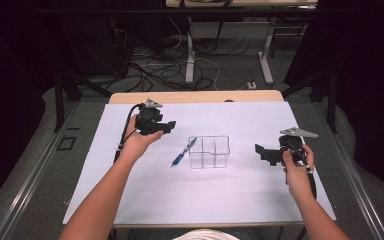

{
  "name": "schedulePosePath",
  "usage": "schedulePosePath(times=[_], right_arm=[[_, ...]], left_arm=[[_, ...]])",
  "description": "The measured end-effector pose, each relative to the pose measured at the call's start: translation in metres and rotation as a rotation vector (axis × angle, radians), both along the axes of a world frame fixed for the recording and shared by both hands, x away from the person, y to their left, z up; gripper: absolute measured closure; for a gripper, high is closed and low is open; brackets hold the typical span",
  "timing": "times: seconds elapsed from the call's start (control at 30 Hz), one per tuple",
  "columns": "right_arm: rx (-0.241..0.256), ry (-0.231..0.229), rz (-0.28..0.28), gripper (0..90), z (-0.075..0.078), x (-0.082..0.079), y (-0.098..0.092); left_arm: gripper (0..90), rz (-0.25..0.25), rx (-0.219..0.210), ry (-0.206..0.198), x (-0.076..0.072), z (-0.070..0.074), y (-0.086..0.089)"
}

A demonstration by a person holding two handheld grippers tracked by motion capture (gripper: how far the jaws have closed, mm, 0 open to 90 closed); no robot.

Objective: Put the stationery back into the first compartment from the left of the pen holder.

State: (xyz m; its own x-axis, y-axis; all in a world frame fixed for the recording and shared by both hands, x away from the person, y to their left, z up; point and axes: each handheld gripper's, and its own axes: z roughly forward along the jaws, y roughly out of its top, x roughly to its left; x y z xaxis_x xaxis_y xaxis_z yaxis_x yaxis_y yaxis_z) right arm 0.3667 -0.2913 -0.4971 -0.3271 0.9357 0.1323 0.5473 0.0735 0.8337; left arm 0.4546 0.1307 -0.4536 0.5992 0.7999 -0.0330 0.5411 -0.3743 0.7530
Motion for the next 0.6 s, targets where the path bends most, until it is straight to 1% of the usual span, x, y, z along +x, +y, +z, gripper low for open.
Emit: schedulePosePath(times=[0.23,0.3,0.33,0.4,0.47,0.53,0.57,0.6], right_arm=[[0.006,0.001,0.001,0.0,-0.001,0.001,-0.002],[0.007,0.005,0.001,0.0,-0.002,0.001,-0.002],[0.008,0.008,0.000,0.0,-0.002,0.001,-0.002],[0.010,0.012,-0.002,0.0,-0.003,0.001,-0.002],[0.010,0.013,0.000,0.0,-0.004,0.001,-0.002],[0.010,0.019,0.002,0.0,-0.004,0.001,-0.002],[0.008,0.017,0.006,0.0,-0.005,0.002,-0.003],[0.013,0.024,0.004,0.0,-0.005,0.001,-0.002]], left_arm=[[39.8,-0.022,0.032,0.056,0.010,-0.008,-0.014],[41.3,-0.025,0.043,0.080,0.013,-0.011,-0.018],[42.6,-0.030,0.050,0.100,0.015,-0.013,-0.019],[43.5,-0.034,0.057,0.121,0.017,-0.017,-0.023],[45.6,-0.050,0.069,0.138,0.019,-0.021,-0.026],[48.8,-0.052,0.078,0.164,0.021,-0.024,-0.028],[49.6,-0.055,0.083,0.172,0.021,-0.026,-0.030],[50.0,-0.058,0.087,0.178,0.022,-0.027,-0.031]])
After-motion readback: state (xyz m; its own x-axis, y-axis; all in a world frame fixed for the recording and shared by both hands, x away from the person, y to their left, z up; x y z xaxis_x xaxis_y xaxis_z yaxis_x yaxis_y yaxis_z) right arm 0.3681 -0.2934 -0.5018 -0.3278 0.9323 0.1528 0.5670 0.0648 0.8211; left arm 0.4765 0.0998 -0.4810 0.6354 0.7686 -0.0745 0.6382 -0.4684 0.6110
